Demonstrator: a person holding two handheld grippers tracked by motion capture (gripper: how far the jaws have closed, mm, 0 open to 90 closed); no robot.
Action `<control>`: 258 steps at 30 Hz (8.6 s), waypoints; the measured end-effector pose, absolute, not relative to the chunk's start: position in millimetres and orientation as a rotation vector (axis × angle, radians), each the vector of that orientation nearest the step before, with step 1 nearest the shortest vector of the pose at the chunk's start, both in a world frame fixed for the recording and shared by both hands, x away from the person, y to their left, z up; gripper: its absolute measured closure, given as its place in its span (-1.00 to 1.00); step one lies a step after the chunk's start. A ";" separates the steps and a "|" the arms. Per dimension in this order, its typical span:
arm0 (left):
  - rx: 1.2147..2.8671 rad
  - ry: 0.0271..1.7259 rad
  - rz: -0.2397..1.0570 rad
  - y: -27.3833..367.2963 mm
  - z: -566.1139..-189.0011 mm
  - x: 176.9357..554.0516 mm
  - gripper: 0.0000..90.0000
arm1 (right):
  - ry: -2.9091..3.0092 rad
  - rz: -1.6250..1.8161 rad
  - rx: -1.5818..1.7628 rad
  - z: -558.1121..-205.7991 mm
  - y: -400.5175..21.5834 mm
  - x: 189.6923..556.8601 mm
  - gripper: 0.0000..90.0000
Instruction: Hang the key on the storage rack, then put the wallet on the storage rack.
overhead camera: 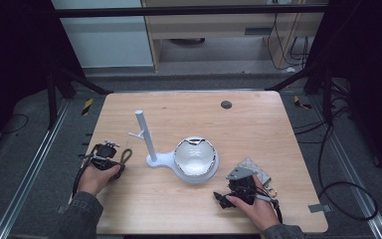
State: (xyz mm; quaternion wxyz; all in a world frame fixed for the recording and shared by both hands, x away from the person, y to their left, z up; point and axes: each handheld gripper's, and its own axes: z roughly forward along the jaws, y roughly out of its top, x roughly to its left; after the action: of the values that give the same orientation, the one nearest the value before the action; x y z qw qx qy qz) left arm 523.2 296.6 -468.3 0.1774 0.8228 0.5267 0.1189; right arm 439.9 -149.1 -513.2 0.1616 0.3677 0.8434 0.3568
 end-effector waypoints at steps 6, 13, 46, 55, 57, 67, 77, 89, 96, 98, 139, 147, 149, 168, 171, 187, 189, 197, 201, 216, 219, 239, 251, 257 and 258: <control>2.282 1.453 0.376 301.7 -460.2 513.1 0.46 | 2.408 1.019 1.043 -513.3 -149.5 439.7 -1.00; 2.217 1.375 0.455 308.3 -445.3 492.0 0.47 | 2.408 1.019 1.042 -513.3 -149.6 439.7 -1.00; 1.902 0.993 0.669 284.9 -395.7 396.6 0.47 | 2.407 1.018 1.044 -513.3 -149.6 439.7 -1.00; 1.876 0.941 0.662 271.1 -389.4 388.3 0.47 | 2.407 1.018 1.044 -513.3 -149.6 439.7 -1.00; 1.877 0.922 0.671 267.2 -387.1 386.3 0.47 | 2.407 1.018 1.044 -513.3 -149.6 439.6 -1.00; 1.855 0.883 0.687 257.1 -373.1 381.2 0.47 | 2.407 1.018 1.044 -513.3 -149.6 439.7 -1.00; 1.819 0.901 0.704 254.2 -367.1 393.0 0.47 | 2.407 1.018 1.043 -513.3 -149.6 439.7 -1.00; 1.816 0.976 0.674 251.5 -382.3 417.8 0.47 | 2.407 1.018 1.044 -513.3 -149.6 439.6 -1.00; 1.823 1.005 0.663 248.8 -390.6 428.0 0.47 | 2.406 1.017 1.045 -513.3 -149.7 439.5 -1.00; 1.825 1.009 0.662 248.5 -391.6 429.6 0.47 | 2.406 1.017 1.045 -513.3 -149.7 439.5 -1.00; 1.826 1.039 0.605 230.7 -409.7 460.3 0.31 | 2.405 1.019 1.056 -513.1 -150.1 438.4 -1.00; 1.848 1.063 0.590 241.1 -434.9 455.2 -0.49 | 2.393 1.012 1.076 -512.9 -149.4 437.2 -1.00; 1.867 1.061 0.613 243.8 -440.2 454.5 -0.62 | 2.392 1.011 1.076 -512.9 -149.3 437.3 -1.00; 2.021 1.257 0.571 287.1 -495.3 469.0 -0.86 | 2.362 0.919 1.062 -458.7 -172.9 442.4 -0.84; 2.031 1.271 0.564 287.5 -499.0 470.0 -0.86 | 2.346 0.905 1.098 -452.6 -185.5 441.8 -0.84; 2.056 1.266 0.565 288.6 -508.2 474.3 -0.95 | 2.332 0.794 1.312 -459.2 -234.3 438.6 -0.83; 2.057 1.266 0.564 288.6 -508.3 474.4 -0.95 | 2.338 0.778 1.318 -459.0 -235.4 438.9 -0.83; 2.060 1.266 0.563 288.0 -508.4 475.0 -0.98 | 2.390 0.759 1.365 -452.9 -245.2 444.4 -0.66; 2.060 1.265 0.563 288.0 -508.5 475.0 -0.98 | 2.429 0.751 1.377 -449.1 -245.7 449.5 -0.51; 2.064 1.264 0.559 287.5 -508.5 475.2 -1.00 | 2.510 0.605 1.445 -463.5 -235.7 470.5 -0.64; 2.064 1.263 0.560 287.5 -508.5 475.2 -1.00 | 2.523 0.570 1.452 -466.7 -235.4 472.1 -0.63; 2.071 1.253 0.556 287.1 -508.6 475.3 -1.00 | 2.537 0.528 1.420 -474.3 -237.0 470.4 -0.46; 2.073 1.250 0.555 287.0 -508.6 475.3 -1.00 | 2.568 0.500 1.337 -465.2 -235.5 468.0 -0.30; 2.072 1.250 0.555 287.0 -508.6 475.3 -1.00 | 2.580 0.511 1.272 -446.0 -230.8 462.6 -0.29; 2.073 1.250 0.555 287.0 -508.6 475.3 -1.00 | 2.581 0.515 1.262 -442.1 -230.0 462.0 -0.29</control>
State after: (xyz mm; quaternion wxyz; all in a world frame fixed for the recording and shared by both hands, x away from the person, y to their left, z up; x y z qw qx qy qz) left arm 475.3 287.0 -508.6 0.3233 0.7898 0.4764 0.2115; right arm 462.0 -230.0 -442.1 0.1112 0.4297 0.8788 0.1753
